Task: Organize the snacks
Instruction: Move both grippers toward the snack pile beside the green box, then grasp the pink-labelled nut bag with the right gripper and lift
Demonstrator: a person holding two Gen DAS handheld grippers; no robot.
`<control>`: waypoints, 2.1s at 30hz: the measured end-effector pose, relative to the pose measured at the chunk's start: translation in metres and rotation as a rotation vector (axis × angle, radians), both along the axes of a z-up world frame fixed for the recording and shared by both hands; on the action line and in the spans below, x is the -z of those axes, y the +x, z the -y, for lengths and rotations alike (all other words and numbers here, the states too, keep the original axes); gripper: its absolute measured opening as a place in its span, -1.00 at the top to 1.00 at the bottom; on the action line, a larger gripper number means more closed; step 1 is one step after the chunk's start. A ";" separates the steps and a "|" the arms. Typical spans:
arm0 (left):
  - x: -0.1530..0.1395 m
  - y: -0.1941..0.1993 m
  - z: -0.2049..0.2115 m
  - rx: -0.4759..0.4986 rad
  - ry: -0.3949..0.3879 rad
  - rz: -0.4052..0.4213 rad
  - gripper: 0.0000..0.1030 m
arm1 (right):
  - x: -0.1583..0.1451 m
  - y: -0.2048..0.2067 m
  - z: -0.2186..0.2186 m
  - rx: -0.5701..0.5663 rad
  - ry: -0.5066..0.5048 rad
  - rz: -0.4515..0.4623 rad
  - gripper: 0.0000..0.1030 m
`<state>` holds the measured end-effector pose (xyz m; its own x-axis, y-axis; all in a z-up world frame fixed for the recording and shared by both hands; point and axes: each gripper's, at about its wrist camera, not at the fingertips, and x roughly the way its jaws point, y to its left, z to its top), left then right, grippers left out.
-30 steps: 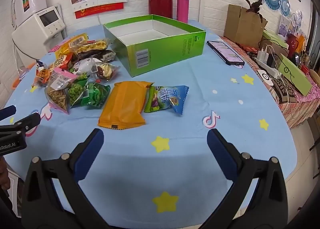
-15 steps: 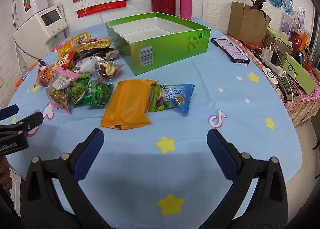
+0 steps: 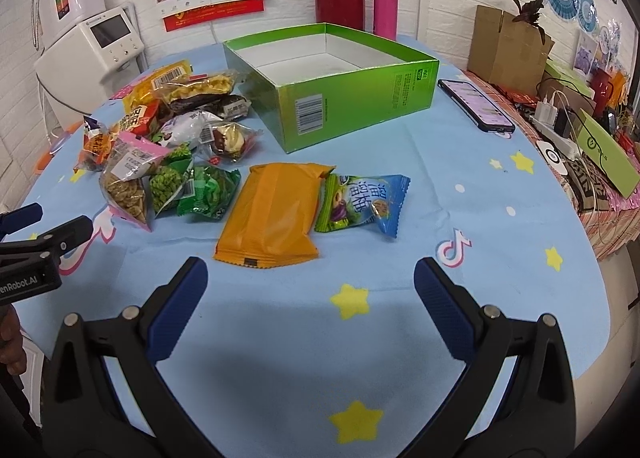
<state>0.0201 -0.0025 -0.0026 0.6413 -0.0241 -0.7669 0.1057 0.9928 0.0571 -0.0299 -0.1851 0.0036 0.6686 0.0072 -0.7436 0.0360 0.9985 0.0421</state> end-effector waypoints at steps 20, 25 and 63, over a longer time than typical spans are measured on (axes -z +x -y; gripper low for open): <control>0.005 0.017 -0.002 0.003 -0.009 -0.022 -1.00 | 0.003 0.023 -0.011 -0.044 -0.017 -0.029 -0.99; 0.007 0.021 -0.004 0.003 -0.016 -0.031 -1.00 | 0.004 0.028 -0.015 -0.057 -0.016 -0.032 -0.99; 0.027 0.064 -0.005 0.220 -0.310 -0.127 -0.41 | 0.010 0.137 -0.099 -0.726 0.253 -0.115 -0.26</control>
